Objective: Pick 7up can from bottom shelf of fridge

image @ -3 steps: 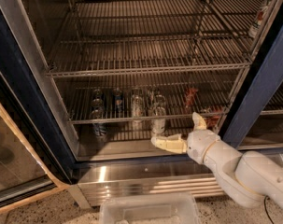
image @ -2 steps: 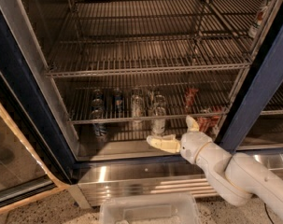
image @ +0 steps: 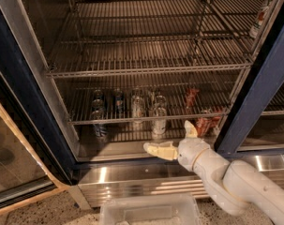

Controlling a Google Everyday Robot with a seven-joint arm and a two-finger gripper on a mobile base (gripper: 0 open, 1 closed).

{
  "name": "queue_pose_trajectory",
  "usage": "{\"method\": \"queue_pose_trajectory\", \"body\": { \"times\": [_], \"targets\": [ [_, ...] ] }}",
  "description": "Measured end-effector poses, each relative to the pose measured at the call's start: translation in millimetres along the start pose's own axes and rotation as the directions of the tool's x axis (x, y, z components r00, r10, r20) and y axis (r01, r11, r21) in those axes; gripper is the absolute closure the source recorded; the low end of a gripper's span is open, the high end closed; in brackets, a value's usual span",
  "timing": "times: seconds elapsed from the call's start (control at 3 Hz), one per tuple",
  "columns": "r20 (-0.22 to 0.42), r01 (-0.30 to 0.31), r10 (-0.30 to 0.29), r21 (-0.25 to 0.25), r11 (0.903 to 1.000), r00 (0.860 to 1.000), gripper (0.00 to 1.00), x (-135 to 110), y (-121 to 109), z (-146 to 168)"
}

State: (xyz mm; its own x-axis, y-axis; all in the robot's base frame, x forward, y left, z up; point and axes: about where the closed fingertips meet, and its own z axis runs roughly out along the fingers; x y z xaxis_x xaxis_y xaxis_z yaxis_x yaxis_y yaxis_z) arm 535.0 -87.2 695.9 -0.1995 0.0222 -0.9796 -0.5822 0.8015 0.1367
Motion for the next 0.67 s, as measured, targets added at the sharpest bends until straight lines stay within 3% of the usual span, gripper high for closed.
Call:
{"method": "queue_pose_trajectory", "body": {
  "times": [0.33,0.67],
  "targets": [
    [0.008,0.031,-0.031,0.003,0.9995,0.999,0.00,10.1,27.3,-10.4],
    [0.010,-0.001,0.001,-0.008,1.0000,1.000,0.00,21.9,31.0,-0.7]
  ]
}}
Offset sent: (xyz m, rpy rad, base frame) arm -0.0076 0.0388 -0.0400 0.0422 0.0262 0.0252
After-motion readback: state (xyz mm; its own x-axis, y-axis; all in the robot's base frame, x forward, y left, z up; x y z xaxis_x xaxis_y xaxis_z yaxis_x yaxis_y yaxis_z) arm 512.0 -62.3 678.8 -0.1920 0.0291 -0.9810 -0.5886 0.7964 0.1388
